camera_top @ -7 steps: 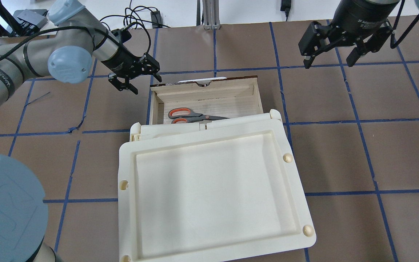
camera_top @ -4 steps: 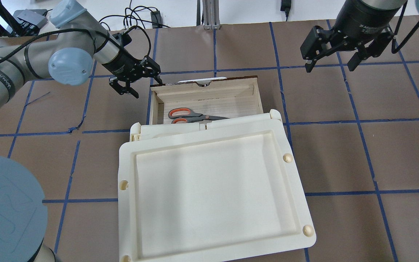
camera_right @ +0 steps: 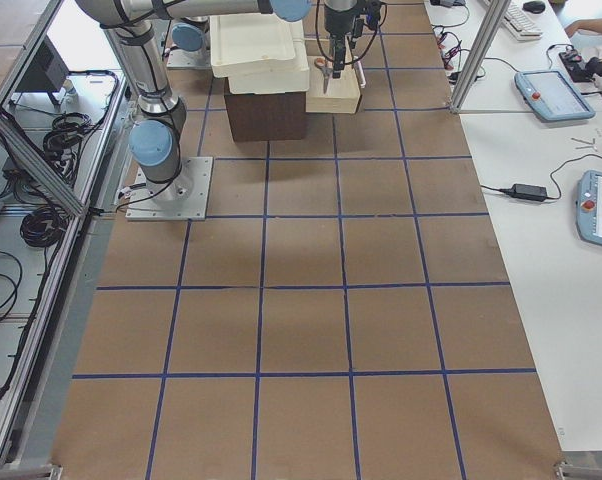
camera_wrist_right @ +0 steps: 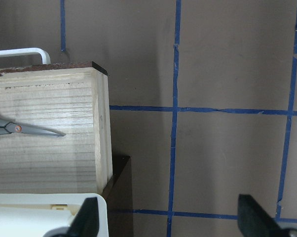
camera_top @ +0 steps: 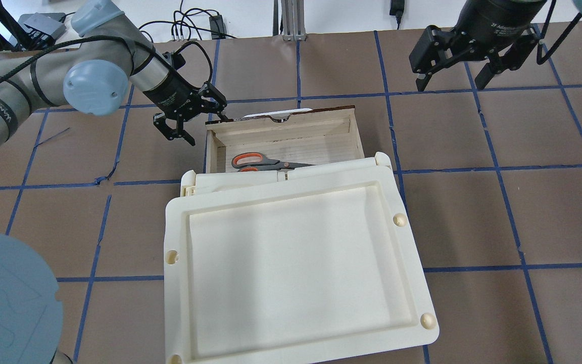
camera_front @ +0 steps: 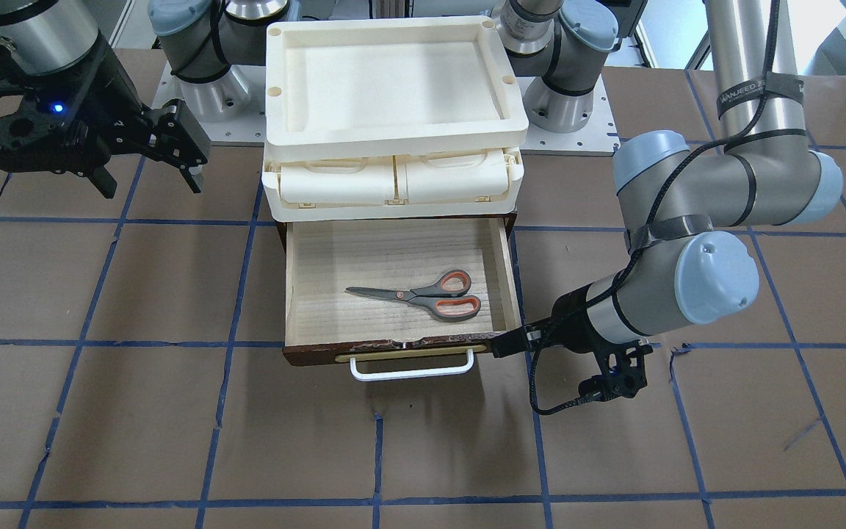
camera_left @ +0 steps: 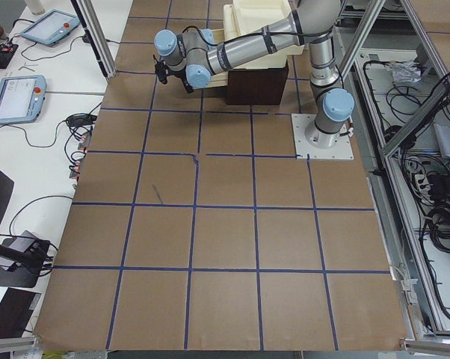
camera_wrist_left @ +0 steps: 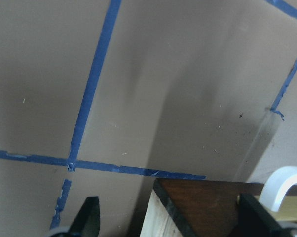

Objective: Put scissors in drawer and close it
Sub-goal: 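Push the drawer front with the left gripper toward the box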

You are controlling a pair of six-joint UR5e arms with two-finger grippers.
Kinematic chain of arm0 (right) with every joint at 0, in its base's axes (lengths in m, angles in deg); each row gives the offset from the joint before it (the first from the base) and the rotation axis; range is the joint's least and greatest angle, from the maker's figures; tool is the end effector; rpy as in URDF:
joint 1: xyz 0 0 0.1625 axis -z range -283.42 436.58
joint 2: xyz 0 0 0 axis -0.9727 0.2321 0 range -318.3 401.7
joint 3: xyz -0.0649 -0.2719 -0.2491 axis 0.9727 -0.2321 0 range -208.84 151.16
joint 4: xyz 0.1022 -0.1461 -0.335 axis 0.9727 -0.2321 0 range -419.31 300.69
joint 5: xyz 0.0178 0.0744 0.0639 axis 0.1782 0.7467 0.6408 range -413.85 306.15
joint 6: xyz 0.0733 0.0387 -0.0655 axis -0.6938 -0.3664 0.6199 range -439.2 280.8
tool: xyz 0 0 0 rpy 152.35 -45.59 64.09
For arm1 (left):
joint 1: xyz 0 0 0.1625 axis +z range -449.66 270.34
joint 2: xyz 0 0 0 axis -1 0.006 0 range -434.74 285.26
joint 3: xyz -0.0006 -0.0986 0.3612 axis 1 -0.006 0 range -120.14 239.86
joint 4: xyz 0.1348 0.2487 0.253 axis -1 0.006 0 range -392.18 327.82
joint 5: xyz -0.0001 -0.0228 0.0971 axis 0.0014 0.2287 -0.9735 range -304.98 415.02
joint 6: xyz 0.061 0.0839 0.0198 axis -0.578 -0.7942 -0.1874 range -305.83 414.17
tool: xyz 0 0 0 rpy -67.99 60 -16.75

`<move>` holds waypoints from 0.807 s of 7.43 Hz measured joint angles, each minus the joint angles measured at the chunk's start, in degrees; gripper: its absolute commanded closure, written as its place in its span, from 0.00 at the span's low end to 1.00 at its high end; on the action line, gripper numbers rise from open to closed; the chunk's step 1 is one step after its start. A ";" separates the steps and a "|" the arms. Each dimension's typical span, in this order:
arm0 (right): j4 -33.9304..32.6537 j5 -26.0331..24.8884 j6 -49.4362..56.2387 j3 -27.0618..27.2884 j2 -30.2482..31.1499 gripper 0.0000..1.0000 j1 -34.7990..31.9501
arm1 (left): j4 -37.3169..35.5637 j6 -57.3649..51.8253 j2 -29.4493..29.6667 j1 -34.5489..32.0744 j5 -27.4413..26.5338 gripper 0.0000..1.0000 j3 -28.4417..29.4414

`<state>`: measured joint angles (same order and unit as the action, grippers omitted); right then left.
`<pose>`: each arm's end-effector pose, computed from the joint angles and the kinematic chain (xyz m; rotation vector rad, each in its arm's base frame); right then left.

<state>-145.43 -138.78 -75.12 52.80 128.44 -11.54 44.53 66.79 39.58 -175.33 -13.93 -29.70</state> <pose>0.1270 -0.4815 0.4648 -0.0601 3.0535 -0.0393 -0.1286 -0.5703 0.2446 0.4560 -2.7369 -0.2937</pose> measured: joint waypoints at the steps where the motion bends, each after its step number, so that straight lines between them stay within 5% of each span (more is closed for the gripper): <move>1: -0.10 0.06 0.35 -0.61 -0.63 0.00 -0.02 | 0.66 0.08 -0.20 -0.06 0.00 0.00 0.00; 6: 0.59 -0.63 0.66 -0.62 -1.02 0.00 0.05 | 3.88 0.34 -1.29 -0.19 0.03 0.00 0.00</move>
<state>-144.84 -139.41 -74.46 52.19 127.41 -11.49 48.41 67.13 38.29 -175.52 -13.90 -29.70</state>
